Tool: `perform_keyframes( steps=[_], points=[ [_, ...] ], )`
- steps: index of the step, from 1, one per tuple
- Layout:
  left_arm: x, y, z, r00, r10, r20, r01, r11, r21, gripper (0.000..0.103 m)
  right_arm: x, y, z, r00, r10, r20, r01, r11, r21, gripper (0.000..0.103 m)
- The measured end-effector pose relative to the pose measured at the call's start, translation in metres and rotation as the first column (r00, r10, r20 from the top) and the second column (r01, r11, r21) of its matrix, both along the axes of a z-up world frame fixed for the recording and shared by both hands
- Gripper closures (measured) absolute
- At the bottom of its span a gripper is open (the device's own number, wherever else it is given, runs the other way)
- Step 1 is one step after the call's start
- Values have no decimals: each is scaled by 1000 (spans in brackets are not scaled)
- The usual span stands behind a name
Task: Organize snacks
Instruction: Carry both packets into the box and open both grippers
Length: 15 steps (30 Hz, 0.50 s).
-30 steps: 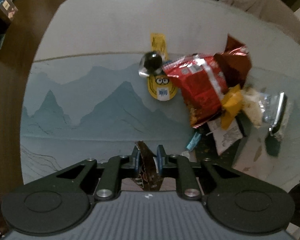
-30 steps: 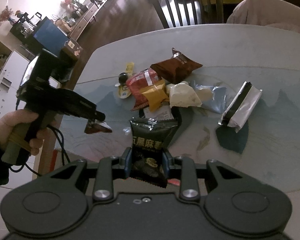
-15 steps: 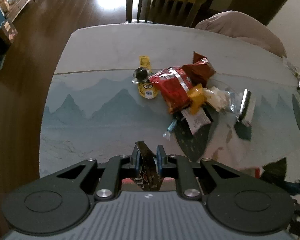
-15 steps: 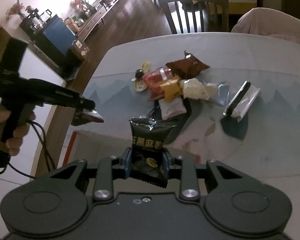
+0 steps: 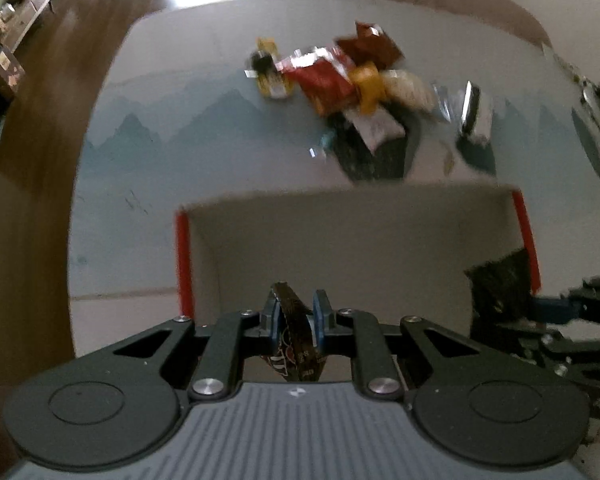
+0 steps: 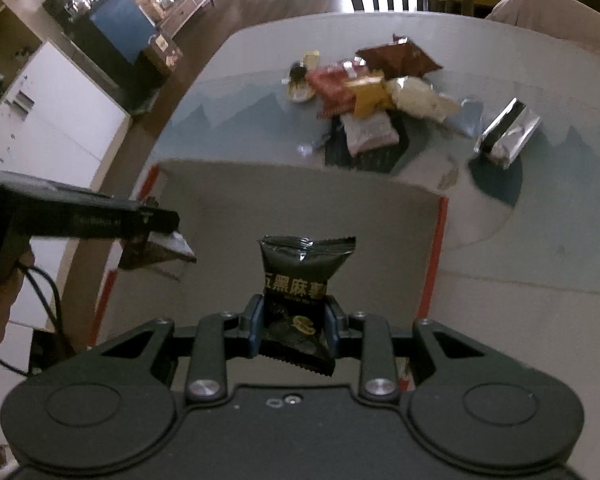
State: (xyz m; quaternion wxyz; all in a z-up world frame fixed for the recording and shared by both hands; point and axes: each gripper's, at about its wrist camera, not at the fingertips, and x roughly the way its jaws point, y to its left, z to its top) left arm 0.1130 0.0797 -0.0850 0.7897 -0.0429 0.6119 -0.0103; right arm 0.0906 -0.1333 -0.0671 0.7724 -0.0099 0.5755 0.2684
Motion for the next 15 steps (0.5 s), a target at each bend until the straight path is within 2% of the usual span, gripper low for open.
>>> perform_keyframes(
  steps=[15],
  points=[
    [-30,-16,-51,996,-12,-88,15,999,35,87,-18,25,-44,998,60,-36,-64,992,-108,73]
  ],
)
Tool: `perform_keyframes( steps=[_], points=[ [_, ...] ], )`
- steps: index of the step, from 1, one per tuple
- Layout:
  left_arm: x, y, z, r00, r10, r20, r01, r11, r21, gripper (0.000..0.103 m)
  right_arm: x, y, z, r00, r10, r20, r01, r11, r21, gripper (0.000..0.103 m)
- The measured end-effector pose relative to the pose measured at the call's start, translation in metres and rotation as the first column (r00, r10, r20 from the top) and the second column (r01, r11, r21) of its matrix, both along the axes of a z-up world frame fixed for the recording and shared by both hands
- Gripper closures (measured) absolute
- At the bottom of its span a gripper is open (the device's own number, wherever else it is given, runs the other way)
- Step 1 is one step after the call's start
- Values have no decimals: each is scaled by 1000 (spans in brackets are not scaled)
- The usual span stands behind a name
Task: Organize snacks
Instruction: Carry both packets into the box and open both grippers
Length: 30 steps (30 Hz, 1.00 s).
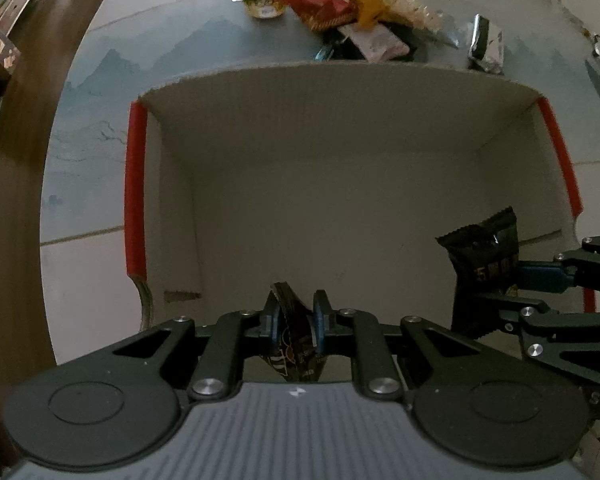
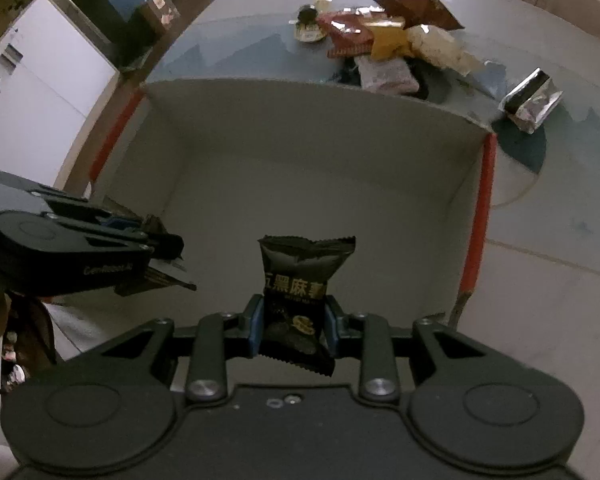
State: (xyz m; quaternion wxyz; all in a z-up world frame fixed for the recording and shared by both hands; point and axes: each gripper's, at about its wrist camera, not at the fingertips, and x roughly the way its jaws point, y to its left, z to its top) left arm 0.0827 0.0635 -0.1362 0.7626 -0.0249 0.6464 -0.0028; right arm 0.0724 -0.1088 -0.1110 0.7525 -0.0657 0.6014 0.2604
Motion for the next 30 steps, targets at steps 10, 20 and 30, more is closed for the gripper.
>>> perform_keyframes(
  steps=[10,20,30],
  points=[
    [-5,-6,-13,1000,-4,-15,5,1000,16,86,-4,0,-14,1000,-6,-20,5,1000,-22,73],
    [-10,-12,-8,1000,-23,6,22,999,30,81,-6,-3,-5,1000,3,4,-3,1000,17,72],
    [-17,-12,15,996,-39,77,35,998,47,58,-13,-12,17,998,-7,63,4,999,52,69]
  ],
)
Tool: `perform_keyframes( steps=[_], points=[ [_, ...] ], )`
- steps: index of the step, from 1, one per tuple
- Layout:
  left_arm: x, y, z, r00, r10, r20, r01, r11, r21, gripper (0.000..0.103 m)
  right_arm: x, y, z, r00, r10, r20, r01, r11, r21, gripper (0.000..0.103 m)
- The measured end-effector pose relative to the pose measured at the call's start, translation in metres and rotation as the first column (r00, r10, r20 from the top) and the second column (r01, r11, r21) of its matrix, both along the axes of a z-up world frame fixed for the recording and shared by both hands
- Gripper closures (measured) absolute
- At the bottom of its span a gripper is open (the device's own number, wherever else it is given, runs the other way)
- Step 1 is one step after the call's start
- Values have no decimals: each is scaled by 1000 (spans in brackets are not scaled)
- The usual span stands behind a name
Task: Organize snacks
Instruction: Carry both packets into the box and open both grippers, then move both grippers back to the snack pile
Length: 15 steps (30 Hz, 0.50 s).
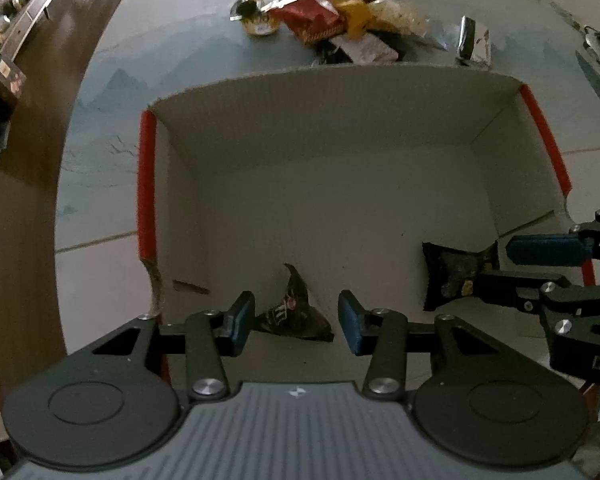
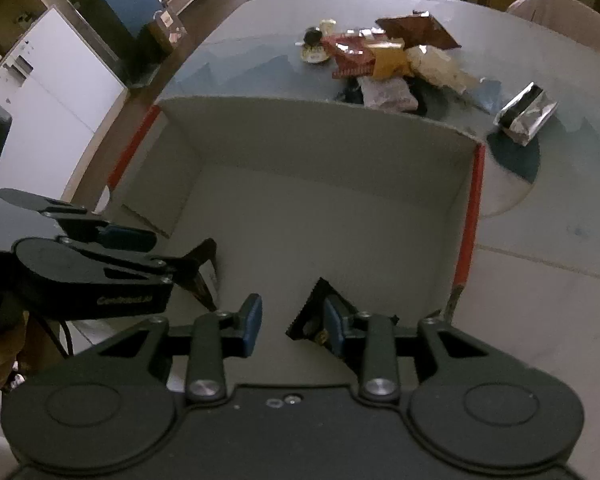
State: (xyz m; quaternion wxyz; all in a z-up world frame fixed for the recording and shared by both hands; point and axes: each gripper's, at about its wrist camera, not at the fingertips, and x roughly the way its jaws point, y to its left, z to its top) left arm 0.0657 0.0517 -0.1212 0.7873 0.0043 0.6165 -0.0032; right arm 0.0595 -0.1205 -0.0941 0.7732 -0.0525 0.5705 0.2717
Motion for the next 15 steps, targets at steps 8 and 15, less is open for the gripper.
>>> perform_keyframes(
  steps=[8,15],
  points=[
    [-6,3,32,996,-9,84,10,1000,-4,58,-4,-10,24,998,-25,54,23,999,34,67],
    [-2,9,66,987,-5,163,6,1000,-3,58,3,-25,52,991,-63,119,56,996,66,61]
  ],
)
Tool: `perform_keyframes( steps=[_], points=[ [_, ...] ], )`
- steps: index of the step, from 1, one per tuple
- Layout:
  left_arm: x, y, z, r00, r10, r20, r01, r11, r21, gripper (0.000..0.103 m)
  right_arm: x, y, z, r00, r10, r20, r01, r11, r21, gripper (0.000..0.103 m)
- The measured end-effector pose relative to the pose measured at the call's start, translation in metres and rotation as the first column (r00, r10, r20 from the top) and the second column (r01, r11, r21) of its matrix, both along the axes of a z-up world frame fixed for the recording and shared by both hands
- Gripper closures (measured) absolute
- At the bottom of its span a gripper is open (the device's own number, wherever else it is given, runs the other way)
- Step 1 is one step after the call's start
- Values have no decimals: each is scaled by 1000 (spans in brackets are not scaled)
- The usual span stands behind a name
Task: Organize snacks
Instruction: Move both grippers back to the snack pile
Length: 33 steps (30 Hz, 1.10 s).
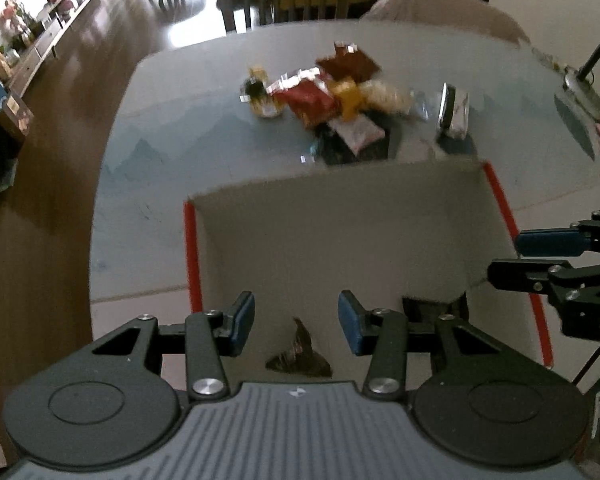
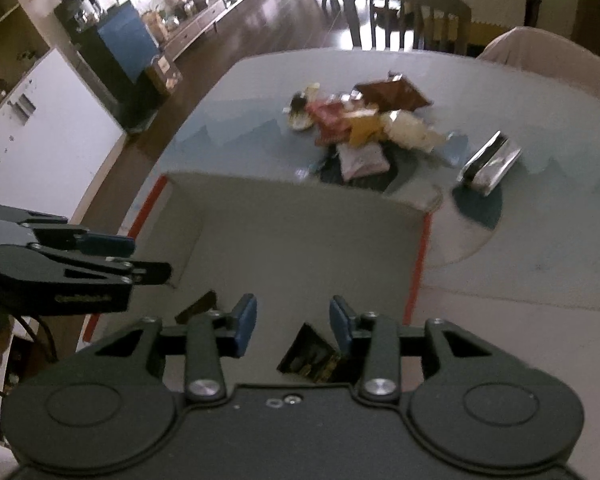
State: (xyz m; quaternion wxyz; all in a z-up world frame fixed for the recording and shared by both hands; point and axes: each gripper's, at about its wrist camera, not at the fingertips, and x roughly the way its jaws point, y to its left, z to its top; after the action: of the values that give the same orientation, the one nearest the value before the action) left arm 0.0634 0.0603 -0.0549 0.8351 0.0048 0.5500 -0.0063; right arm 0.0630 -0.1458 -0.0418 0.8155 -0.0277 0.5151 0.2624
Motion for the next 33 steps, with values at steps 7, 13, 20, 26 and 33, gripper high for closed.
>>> perform_keyframes(
  steps=[7,13,20,26,33],
  points=[
    [21,4,26,998,1,68,-1,1000,-6,53,18,-18,24,996,-44,76,43,999,9,31],
    [45,6,39,996,20,83,-15,998,-59,27,46,-38,38,988,-107,111,106,994,15,9],
    [88,0,42,998,-4,69,7,999,-51,27,89,-61,44,971,-199,133,201,980,0,0],
    [140,2,37,1000,-5,6,5,998,-65,27,142,-75,31,955,-274,109,280,959,-36,0],
    [193,-12,-2,988,-112,-104,109,993,-42,27,192,-83,-1,944,-325,51,328,942,-73,1]
  ],
)
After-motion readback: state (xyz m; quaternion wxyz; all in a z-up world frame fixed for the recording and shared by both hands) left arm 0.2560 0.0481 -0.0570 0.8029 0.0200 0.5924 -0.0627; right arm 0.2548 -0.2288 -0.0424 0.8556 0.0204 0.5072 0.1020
